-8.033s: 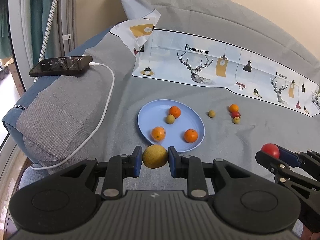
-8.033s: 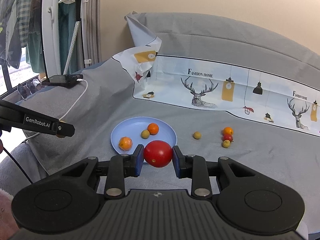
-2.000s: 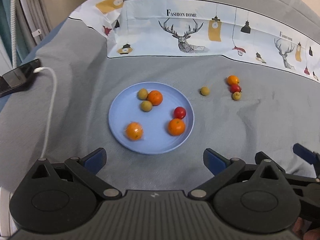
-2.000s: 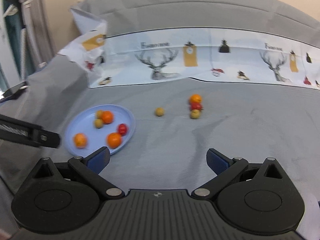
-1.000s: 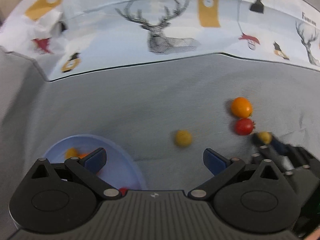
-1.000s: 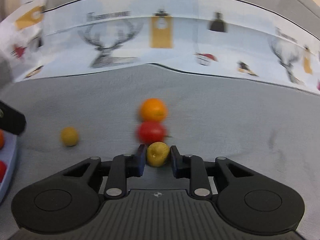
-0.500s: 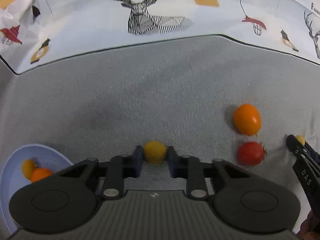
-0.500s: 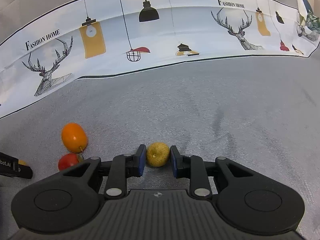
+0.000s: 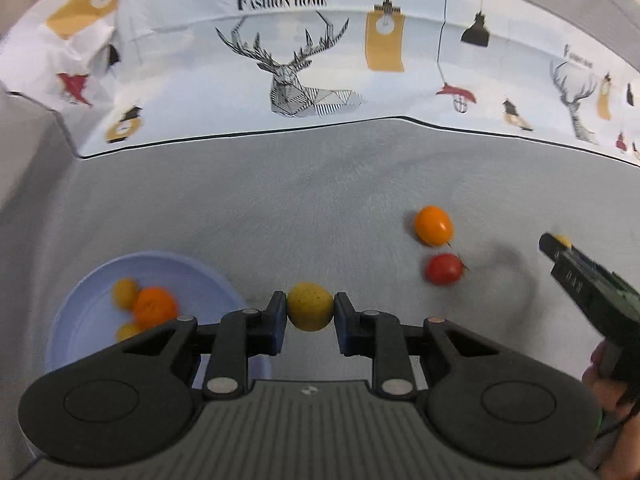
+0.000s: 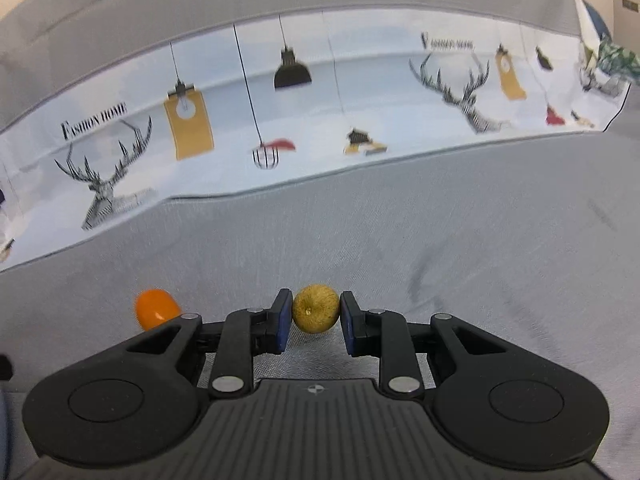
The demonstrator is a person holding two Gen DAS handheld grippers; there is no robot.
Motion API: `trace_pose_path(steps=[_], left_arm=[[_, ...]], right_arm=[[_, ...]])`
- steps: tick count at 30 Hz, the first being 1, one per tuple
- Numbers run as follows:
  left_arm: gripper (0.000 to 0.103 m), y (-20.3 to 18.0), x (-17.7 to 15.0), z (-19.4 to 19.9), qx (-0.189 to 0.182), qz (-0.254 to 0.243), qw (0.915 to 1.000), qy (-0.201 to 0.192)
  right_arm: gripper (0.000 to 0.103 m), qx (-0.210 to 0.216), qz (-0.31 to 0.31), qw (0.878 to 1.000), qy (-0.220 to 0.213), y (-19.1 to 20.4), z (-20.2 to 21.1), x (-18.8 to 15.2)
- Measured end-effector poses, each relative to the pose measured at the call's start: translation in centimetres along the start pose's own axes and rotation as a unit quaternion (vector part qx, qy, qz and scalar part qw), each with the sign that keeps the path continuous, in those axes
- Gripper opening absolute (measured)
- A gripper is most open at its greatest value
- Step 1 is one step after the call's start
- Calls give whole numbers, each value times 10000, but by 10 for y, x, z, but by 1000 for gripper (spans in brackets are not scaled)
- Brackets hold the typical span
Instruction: Organize fruits
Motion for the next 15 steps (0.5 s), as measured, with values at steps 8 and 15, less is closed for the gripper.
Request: trace_pose_path(steps=[8, 15], left_arm=[[28, 32, -49, 100, 226, 130, 9993, -266], [28, 67, -111, 160, 323, 322, 9984, -337]], right_arm=[[27, 757, 269, 9964, -273, 26, 121, 7], [27, 1522, 552, 9867, 133, 65, 221, -36]])
Point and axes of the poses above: each gripper's, at about its wrist camera, not at the fingertips, and z roughly against the way its jaws point, y to its left, x to its top, the point moved 8 cm from there along -z, roughly the way its jaws point, and after that the axes turned 9 degrees about -z, right-handed, at the moved point
